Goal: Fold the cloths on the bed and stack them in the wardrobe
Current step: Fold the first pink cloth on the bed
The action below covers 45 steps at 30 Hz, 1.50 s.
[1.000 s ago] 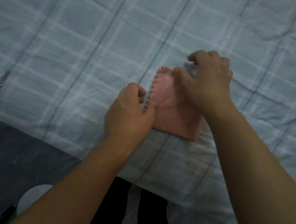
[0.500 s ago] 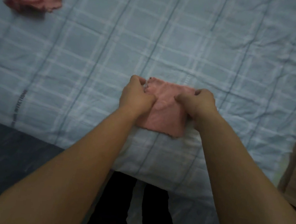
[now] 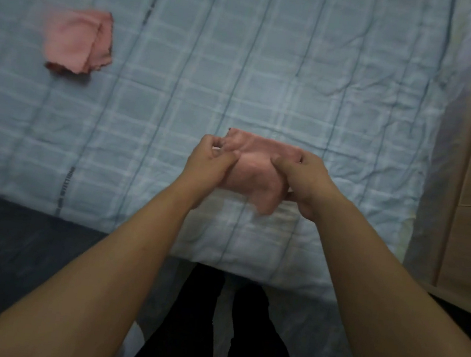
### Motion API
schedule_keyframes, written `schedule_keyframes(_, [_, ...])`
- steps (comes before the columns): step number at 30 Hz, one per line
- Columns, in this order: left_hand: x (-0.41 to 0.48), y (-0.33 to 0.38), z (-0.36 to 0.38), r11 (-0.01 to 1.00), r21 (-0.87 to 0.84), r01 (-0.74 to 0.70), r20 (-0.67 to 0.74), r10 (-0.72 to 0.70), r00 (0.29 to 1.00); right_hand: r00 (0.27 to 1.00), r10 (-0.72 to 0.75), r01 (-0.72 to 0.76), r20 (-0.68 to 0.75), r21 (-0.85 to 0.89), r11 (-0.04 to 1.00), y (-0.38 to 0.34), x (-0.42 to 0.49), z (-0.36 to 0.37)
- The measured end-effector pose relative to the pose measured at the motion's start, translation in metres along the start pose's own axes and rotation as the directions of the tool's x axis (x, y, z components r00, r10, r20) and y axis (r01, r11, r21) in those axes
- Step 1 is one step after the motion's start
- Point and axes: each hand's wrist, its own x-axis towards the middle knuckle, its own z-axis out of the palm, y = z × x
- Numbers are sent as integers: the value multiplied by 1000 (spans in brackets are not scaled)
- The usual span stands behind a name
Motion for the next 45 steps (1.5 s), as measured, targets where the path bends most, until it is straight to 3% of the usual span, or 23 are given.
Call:
schedule_keyframes(8, [-73, 73, -32, 997, -20, -79, 165, 81, 983, 997, -57, 55, 50, 31, 998, -56, -77, -32])
schedule_keyframes(18, [-154, 138, -48, 957, -111, -267, 153, 282, 947, 968, -225, 214, 109, 105, 971, -102, -177, -68])
schedule_keyframes(23, [-175, 157, -48, 913, -37, -407, 175, 407, 897, 919, -382, 375, 99, 81, 923, -114, -210, -82])
schedule_keyframes(31, [-198, 192, -51, 848, 92, -521, 281, 480, 831, 813, -569, 571, 125, 24, 821, -133, -248, -106])
schedule_keyframes(39, [-219, 218, -51, 742, 235, -627, 288, 563, 774, 775, -591, 613, 224, -37, 789, -140, -270, -123])
schedule_keyframes(41, [-225, 226, -51, 735, 212, -644, 286, 584, 760, 767, -595, 633, 239, -130, 763, -142, -272, -125])
schedule_keyframes(45, [-235, 243, -50, 615, 336, -713, 278, 658, 699, 722, -632, 692, 283, -286, 663, -151, -277, -132])
